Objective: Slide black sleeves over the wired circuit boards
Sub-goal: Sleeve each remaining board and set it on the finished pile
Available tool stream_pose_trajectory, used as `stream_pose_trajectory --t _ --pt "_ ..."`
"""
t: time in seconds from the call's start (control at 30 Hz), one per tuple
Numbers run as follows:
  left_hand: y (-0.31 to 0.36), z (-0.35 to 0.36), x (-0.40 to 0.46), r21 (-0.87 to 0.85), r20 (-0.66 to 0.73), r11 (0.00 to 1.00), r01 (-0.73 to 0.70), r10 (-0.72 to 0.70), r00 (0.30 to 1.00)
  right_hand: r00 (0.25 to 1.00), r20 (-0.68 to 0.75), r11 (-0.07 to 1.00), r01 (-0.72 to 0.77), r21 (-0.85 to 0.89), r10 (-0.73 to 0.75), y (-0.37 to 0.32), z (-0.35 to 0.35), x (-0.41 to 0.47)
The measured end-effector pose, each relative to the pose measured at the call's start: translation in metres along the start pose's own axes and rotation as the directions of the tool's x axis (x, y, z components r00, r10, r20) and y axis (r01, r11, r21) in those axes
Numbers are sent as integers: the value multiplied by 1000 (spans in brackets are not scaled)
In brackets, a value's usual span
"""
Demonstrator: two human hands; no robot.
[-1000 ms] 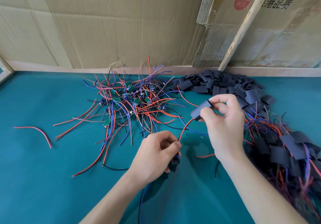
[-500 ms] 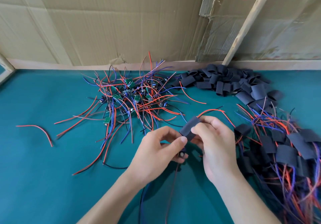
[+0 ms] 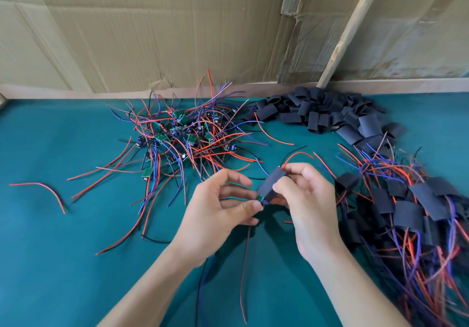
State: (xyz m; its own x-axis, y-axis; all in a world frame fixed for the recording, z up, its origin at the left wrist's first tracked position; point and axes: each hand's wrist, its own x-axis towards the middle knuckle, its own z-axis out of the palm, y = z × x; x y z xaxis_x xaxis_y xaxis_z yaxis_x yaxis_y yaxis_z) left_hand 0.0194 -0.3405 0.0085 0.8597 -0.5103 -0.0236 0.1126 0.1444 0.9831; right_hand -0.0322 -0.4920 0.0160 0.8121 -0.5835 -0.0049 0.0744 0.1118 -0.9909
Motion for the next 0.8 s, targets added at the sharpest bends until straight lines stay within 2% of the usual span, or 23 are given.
stream_pose_trajectory --t 0.2,0.33,0.47,0.53,0.63,0.8 --pt "1 1 -1 60 -55 997 -47 50 997 999 43 999 -17 33 15 -3 -1 0" --pt "-2 2 0 168 -83 981 -93 108 991 996 77 999 -36 38 33 -1 -1 0" --pt "0 -1 0 144 -11 986 -85 87 996 996 79 996 -54 64 49 -2 -1 -1" --pt "2 -4 1 141 28 985 -95 92 995 992 74 988 -111 106 104 -3 -2 1" --pt "1 -4 1 269 6 950 -161 165 986 975 122 970 -203 136 187 -3 -1 1" --pt "0 -3 1 380 -6 891 -248 270 963 962 194 961 -226 159 194 -2 2 -2"
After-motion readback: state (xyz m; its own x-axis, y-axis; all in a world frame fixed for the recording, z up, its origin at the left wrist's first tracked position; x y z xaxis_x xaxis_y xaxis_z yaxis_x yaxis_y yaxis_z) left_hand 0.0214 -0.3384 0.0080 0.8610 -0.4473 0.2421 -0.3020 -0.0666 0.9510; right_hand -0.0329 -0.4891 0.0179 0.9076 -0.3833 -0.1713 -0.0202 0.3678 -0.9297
